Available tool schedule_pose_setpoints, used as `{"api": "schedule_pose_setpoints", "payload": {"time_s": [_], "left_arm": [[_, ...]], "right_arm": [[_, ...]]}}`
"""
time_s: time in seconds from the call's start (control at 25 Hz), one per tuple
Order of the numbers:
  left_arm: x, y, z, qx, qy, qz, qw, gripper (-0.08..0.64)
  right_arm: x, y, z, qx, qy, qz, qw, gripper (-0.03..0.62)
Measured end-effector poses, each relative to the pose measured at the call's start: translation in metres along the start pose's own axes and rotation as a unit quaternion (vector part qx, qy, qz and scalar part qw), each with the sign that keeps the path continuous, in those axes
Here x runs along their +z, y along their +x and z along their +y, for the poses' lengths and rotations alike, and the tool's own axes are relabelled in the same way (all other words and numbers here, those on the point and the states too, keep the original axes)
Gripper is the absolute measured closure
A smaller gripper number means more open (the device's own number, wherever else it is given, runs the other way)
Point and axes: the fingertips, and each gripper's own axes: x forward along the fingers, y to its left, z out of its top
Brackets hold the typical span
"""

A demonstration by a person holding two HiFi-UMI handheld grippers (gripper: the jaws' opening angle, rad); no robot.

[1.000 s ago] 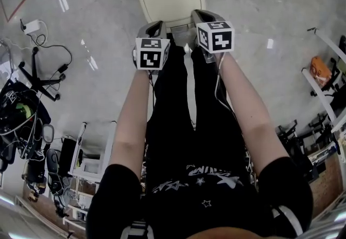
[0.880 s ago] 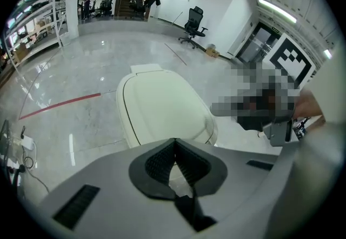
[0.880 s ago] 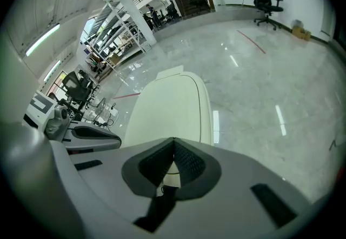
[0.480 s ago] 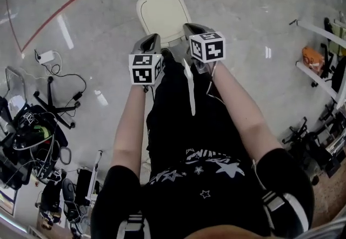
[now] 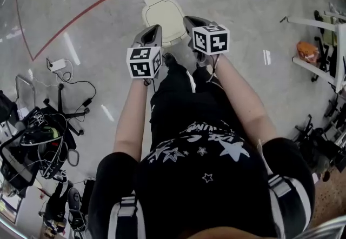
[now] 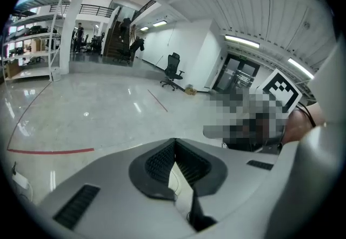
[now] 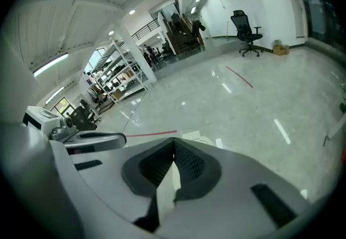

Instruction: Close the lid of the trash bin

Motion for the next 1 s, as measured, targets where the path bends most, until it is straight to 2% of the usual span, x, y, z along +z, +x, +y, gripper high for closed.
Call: {"api": "schedule_pose_setpoints", "payload": {"time_s": [0.24, 0.4, 0.56, 1.0], "left_arm": [[0.024, -0.042, -0.028, 0.017, -0.020, -0.047, 0.9986, 0.548], [0.031, -0.064, -0.052, 0.034, -0.014, -0.074, 0.9965, 0.549], [0.029, -0.093, -0.073, 0.060, -0.014, -0.102, 0.9928, 0.549], [0.004, -0.165, -0.176, 0.112, -0.011, -0.169, 0.9792, 0.548]], "right_arm": [[0.007, -0.051, 0.018, 0.027, -0.024, -0.009, 0.999, 0.586], [0.009, -0.084, 0.017, 0.044, -0.052, -0.020, 0.997, 0.586], [-0.001, -0.115, 0.020, 0.060, -0.098, -0.030, 0.993, 0.586], [-0.030, -0.215, -0.005, 0.118, -0.123, -0.064, 0.983, 0.586]]}}
